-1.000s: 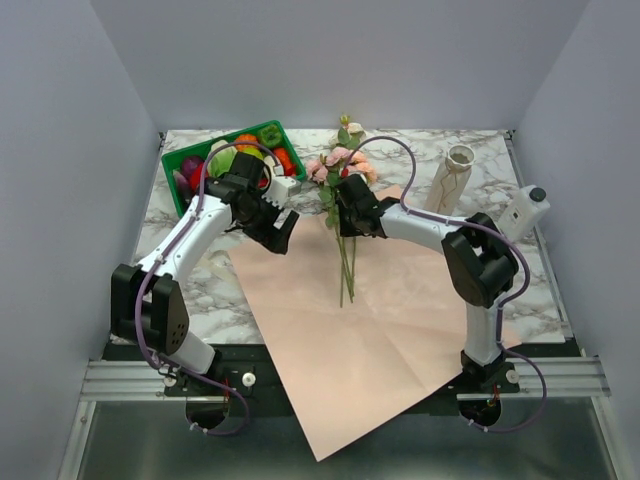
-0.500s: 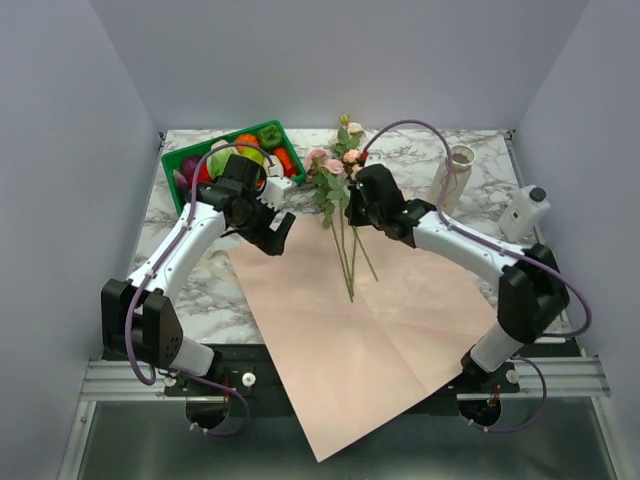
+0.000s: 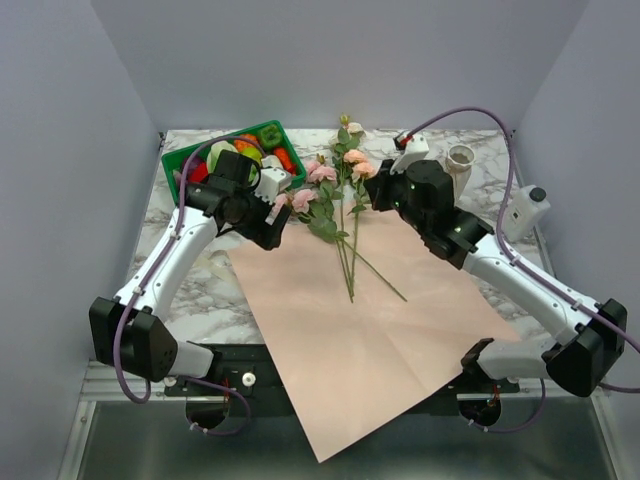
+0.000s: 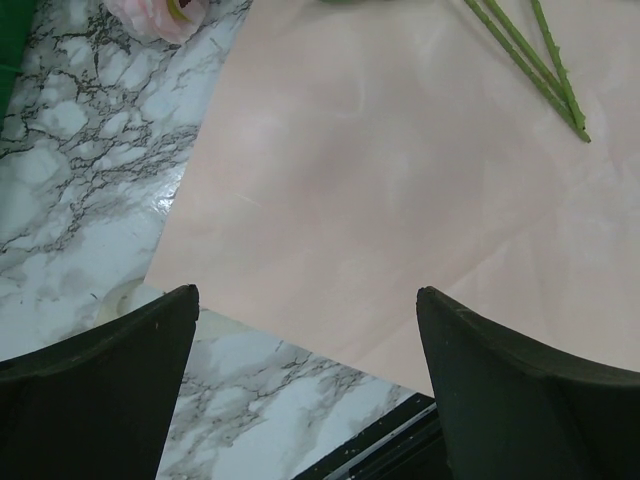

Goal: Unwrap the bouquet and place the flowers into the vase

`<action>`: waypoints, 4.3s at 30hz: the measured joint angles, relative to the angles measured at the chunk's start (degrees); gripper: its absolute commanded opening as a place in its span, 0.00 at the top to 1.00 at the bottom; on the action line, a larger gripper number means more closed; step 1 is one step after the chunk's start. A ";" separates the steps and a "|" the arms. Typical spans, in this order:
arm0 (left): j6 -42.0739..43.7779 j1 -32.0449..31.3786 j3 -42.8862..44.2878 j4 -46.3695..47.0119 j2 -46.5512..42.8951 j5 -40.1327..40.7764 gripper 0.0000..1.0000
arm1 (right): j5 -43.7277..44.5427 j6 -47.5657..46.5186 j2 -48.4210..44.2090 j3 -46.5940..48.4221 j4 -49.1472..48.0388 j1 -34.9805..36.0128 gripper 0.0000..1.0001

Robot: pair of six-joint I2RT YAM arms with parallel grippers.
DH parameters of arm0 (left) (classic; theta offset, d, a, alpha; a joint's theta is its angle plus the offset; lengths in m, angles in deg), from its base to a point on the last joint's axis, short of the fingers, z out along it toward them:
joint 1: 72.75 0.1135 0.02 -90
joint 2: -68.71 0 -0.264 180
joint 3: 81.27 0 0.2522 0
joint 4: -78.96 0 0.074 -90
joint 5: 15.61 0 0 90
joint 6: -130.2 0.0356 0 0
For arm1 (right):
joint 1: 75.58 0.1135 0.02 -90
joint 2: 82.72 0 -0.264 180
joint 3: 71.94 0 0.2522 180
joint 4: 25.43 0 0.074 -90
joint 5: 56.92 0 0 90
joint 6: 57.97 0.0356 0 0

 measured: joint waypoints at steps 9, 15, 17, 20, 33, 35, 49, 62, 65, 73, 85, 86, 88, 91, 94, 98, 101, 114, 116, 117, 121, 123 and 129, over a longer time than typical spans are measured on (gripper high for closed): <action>-0.42 0.33 0.02 -0.02 -2.58 1.18 0.02 | -6.49 -5.70 13.29 -3.28 5.73 0.61 0.30; -0.61 0.70 -0.20 -0.02 -2.64 1.62 0.06 | -9.25 -9.70 19.85 -3.50 9.14 1.01 0.32; -0.85 0.70 -0.20 -0.04 -2.62 1.84 0.10 | -10.08 -11.15 21.88 -2.36 9.53 1.07 0.32; -1.55 0.76 -0.26 0.00 -2.60 2.58 0.12 | -10.23 -13.68 25.22 -0.11 9.99 1.70 0.34; -2.01 0.76 -0.85 -0.70 -2.75 3.58 0.01 | -10.32 -17.00 38.36 10.49 11.61 2.56 0.61; -1.92 0.76 -0.85 -0.76 -3.10 3.82 0.01 | -10.27 -17.00 39.15 10.67 11.74 2.56 0.61; -1.66 0.76 -0.85 -0.94 -6.49 4.07 0.01 | -10.14 -16.96 40.30 12.66 12.07 2.56 0.98; -1.75 0.76 -0.87 -0.90 -6.86 3.98 0.01 | -5.42 -20.48 17.20 19.12 8.76 2.58 1.00; -1.75 0.76 -0.87 -0.90 -6.86 3.98 0.01 | -3.19 -22.56 12.70 19.23 6.51 2.56 0.99; -1.66 0.76 -0.85 -0.90 -6.86 4.00 0.01 | 11.61 -34.34 3.48 11.15 -14.93 1.70 0.99; -0.15 0.76 -0.35 -0.35 -6.88 4.11 0.01 | 18.82 -55.25 12.17 2.75 -72.65 -12.94 0.99; 0.07 0.79 -0.35 -0.13 -6.88 4.24 0.01 | 18.56 -55.82 12.90 2.75 -74.53 -13.75 0.99; 0.48 0.83 -0.35 0.39 -6.88 4.31 0.01 | 17.99 -56.59 14.56 3.32 -77.42 -15.34 0.99; 1.05 1.03 -0.35 1.40 -6.86 4.39 0.01 | 16.65 -58.40 17.09 5.01 -79.10 -17.11 0.99; 1.40 1.20 -0.35 2.36 -6.71 4.42 0.01 | 15.43 -58.14 17.29 4.76 -78.71 -17.35 0.99; 1.75 1.44 -0.35 3.48 -5.35 4.42 0.01 | 13.44 -51.84 9.86 -2.78 -73.50 -12.98 0.99; 1.73 1.46 -0.35 4.04 -4.24 4.37 0.01 | 13.75 -47.65 3.32 -9.92 -71.06 -6.78 0.99; 0.92 1.46 -0.52 4.57 -4.61 4.28 0.01 | 10.99 -15.67 -7.89 -23.30 -27.17 0.33 0.99; 0.85 1.46 -0.79 4.63 -5.16 4.28 0.01 | 10.93 -12.28 -7.17 -23.28 -20.90 0.33 0.99; 0.81 1.46 -1.01 4.72 -5.51 4.28 0.01 | 10.71 -10.62 -6.69 -23.28 -18.03 0.33 0.99; 0.68 1.46 -1.53 4.79 -6.62 4.28 0.01 | 8.96 -4.61 -3.91 -23.26 -8.90 0.33 0.99; 0.66 1.46 -1.84 4.92 -7.19 4.28 0.01 | 8.15 -2.23 -1.53 -22.99 -5.07 0.33 0.98; 0.68 1.46 -3.17 4.98 -9.03 4.28 0.01 | 5.18 2.75 5.84 -21.27 4.92 0.33 0.43</action>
